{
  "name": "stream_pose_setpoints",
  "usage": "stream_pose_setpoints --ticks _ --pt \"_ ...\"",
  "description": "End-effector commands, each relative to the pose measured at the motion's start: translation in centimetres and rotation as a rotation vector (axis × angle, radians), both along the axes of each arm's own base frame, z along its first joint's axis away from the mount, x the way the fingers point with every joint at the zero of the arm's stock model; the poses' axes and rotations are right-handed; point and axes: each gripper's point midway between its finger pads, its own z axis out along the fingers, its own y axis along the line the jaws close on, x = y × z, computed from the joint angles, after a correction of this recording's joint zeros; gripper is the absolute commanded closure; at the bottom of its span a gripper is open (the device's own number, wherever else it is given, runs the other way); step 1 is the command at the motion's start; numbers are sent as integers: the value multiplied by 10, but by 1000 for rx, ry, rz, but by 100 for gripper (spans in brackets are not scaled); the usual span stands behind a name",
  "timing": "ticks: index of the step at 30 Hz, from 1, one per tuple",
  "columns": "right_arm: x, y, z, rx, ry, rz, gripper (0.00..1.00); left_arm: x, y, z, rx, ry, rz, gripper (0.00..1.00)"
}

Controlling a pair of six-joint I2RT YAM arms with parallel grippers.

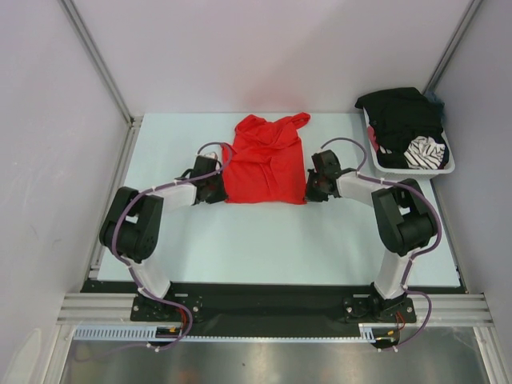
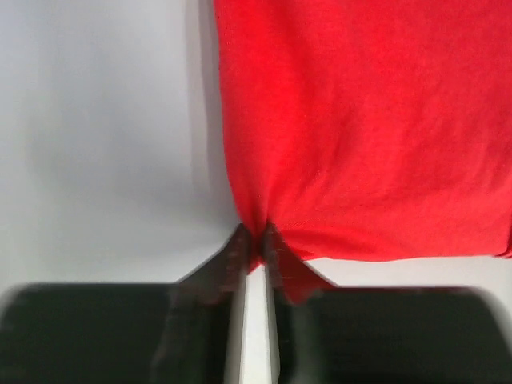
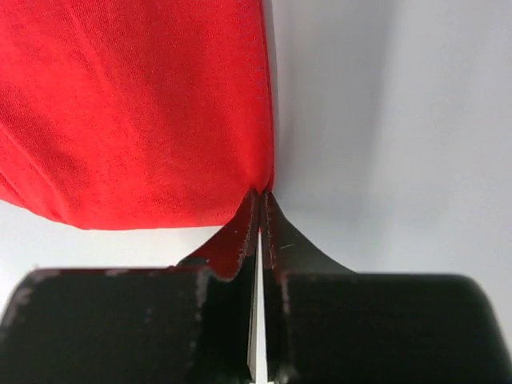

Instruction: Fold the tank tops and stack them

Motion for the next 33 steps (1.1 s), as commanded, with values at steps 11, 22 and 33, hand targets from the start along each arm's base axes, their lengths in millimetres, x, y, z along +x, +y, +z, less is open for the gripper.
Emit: stream_pose_setpoints --ticks 11,22,33 --pt "49 -62 103 -76 -112 -147 100 34 12 82 113 -70 50 100" --pt "-76 -74 11 -28 97 -111 100 -91 -16 -1 35 70 -64 100" --pt "-139 -74 12 -84 136 -102 100 -157 -16 -17 45 108 -89 100"
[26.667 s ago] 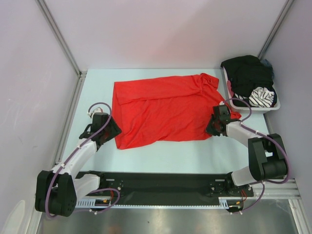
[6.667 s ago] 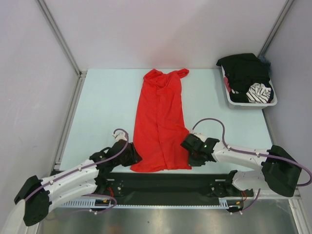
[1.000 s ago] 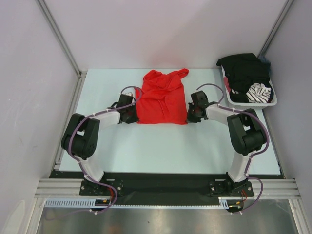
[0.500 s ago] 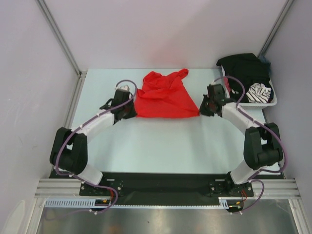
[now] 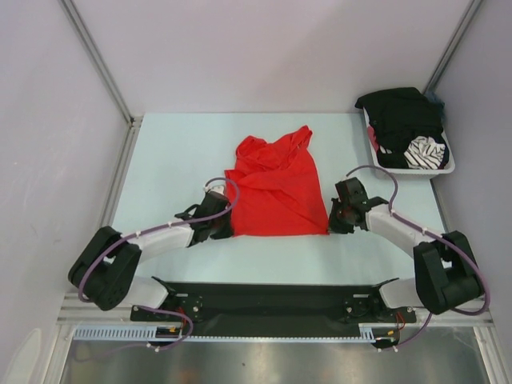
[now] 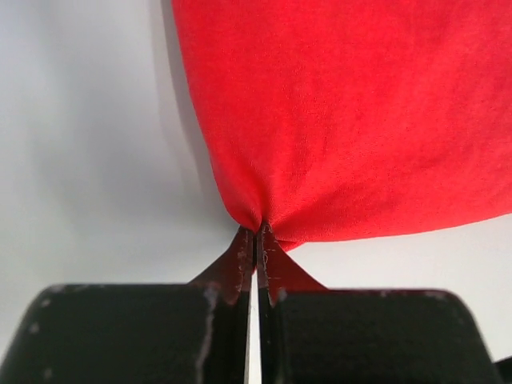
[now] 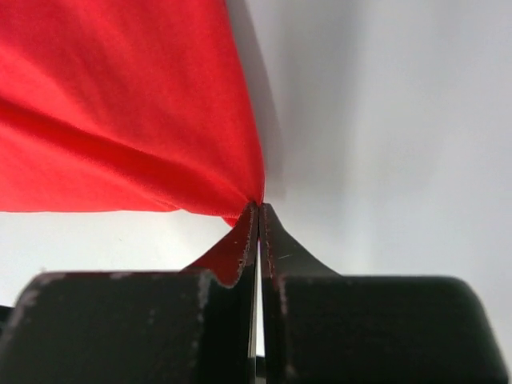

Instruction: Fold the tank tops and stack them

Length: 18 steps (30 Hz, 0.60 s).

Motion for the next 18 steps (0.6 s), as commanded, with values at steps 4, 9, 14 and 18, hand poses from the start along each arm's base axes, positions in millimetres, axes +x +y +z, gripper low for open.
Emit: stream_pose_setpoints --ticks 4,9,14,18 --pt "-42 -16 -2 -54 27 -79 100 -51 18 -9 35 74 25 100" --pt "-63 -10 10 -35 -3 -105 100 -66 23 6 -6 48 40 99" --pt "-74 -4 8 -69 23 -83 65 -78 30 9 -5 57 46 53" --pt "-48 -13 38 -123 -99 -111 41 -74 41 20 17 16 99 34"
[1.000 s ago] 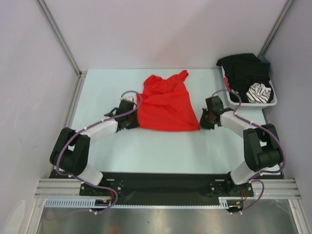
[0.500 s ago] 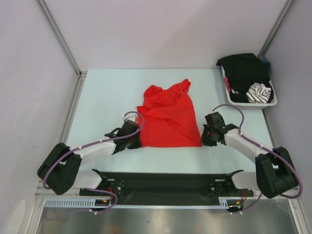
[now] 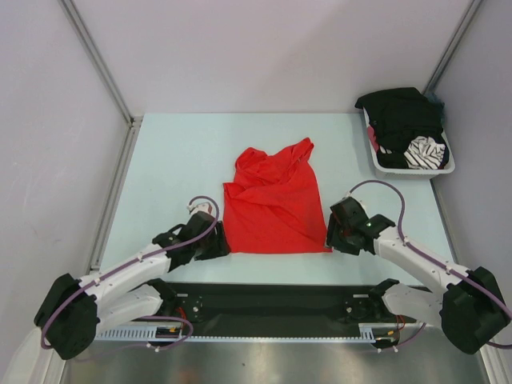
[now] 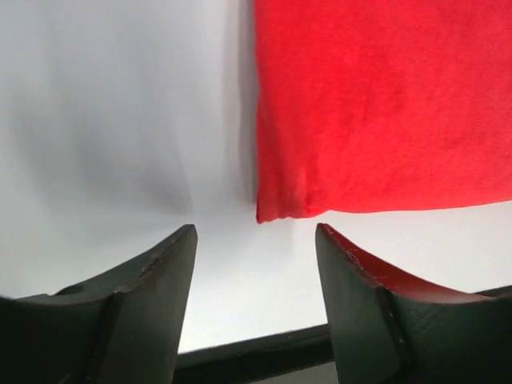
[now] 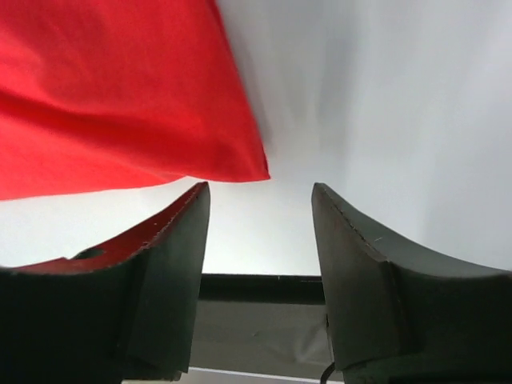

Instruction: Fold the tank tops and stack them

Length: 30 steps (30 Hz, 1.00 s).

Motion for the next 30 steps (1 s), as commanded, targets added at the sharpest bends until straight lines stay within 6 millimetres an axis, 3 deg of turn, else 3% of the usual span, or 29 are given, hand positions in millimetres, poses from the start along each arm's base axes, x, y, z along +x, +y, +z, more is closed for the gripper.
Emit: stream_pose_setpoints --ticks 1,4,6,7,8,10,11,12,15,17,22,30 --pt "34 -9 40 -57 -144 -55 41 0 14 9 36 -22 63 33" --pt "79 18 95 -1 -293 17 42 12 9 28 23 -74 61 32" --pt "98 41 101 35 -309 99 43 19 7 33 42 -85 59 32" --pt "106 49 105 46 -315 114 43 31 5 47 55 -121 62 31" --pt "120 65 107 57 -325 157 44 37 5 48 79 -120 63 31" --pt "129 90 110 114 -328 227 44 57 -2 68 67 -164 68 30" --pt "139 106 120 149 -363 264 43 62 -4 66 77 -153 50 31" --pt "146 116 108 142 -338 297 43 75 -8 76 49 -177 57 32" --pt "174 134 95 106 -331 344 42 87 -21 80 35 -186 23 34" --pt "189 143 95 94 -340 362 46 91 -31 77 19 -169 -4 37" --pt "225 155 70 -6 -309 411 52 95 -36 60 28 -145 -15 38" --pt "230 153 28 -132 -222 446 41 91 -32 34 71 -92 -23 40"
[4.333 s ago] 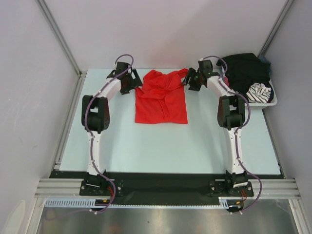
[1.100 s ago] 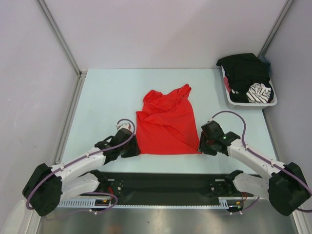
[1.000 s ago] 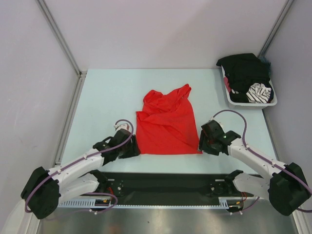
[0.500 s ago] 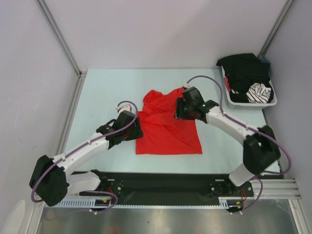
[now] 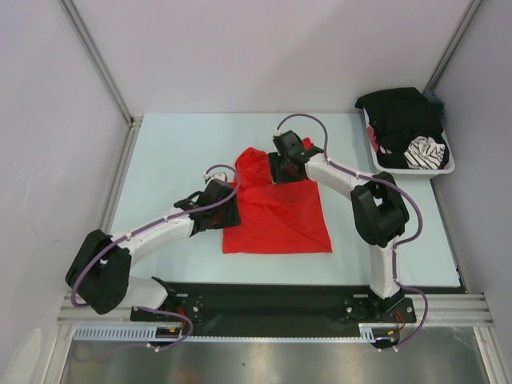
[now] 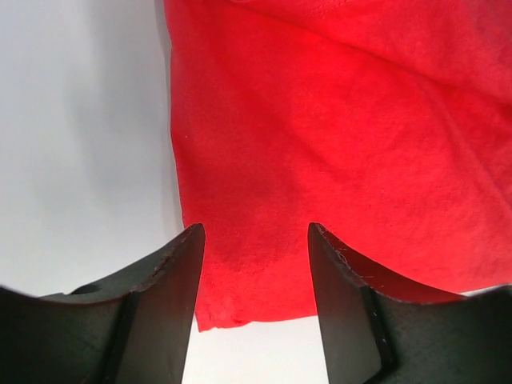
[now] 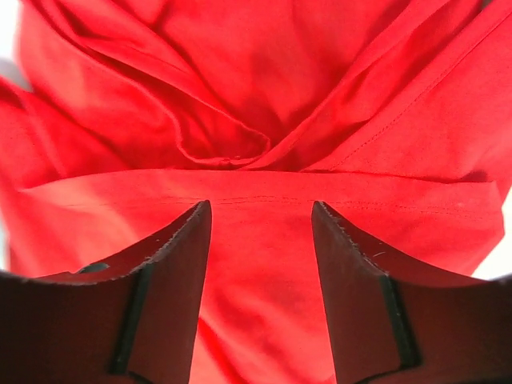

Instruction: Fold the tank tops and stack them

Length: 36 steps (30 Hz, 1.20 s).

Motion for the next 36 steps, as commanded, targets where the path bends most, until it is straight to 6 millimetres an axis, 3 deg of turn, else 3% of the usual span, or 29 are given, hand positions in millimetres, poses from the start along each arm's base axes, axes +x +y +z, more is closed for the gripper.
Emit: stream_pose_setpoints --ticks 1,7,10,11,12,13,20,22,25,29,32,36 --pt "-2 -1 -12 -85 8 29 40 2 -1 -4 -4 -13 -18 41" --pt "1 4 -41 -112 32 43 38 -12 1 -25 -11 32 -28 44" --pt "11 2 -45 -108 27 10 67 -20 2 -39 -14 62 -30 50" --pt "15 1 -44 -102 15 0 83 -22 2 -44 -12 72 -30 51" --pt "19 -1 -41 -96 4 -17 90 -23 1 -47 -18 72 -31 54" --pt "24 -3 -35 -83 -13 -38 92 -28 3 -55 -10 92 -30 63" --pt "44 -19 -8 -54 -81 -112 97 -43 9 -83 26 152 -19 81" --pt "47 -21 -7 -48 -82 -114 95 -48 11 -89 39 163 -18 82" --pt "47 -25 -11 -55 -69 -114 62 -50 13 -92 52 167 -14 82" --pt "46 -34 -17 -73 -54 -139 55 -48 17 -85 75 161 -7 81" --pt "44 -35 -4 -38 -87 -136 41 -29 16 -61 100 98 8 76" --pt "40 -39 23 2 -144 -131 34 -7 22 -24 120 49 29 67"
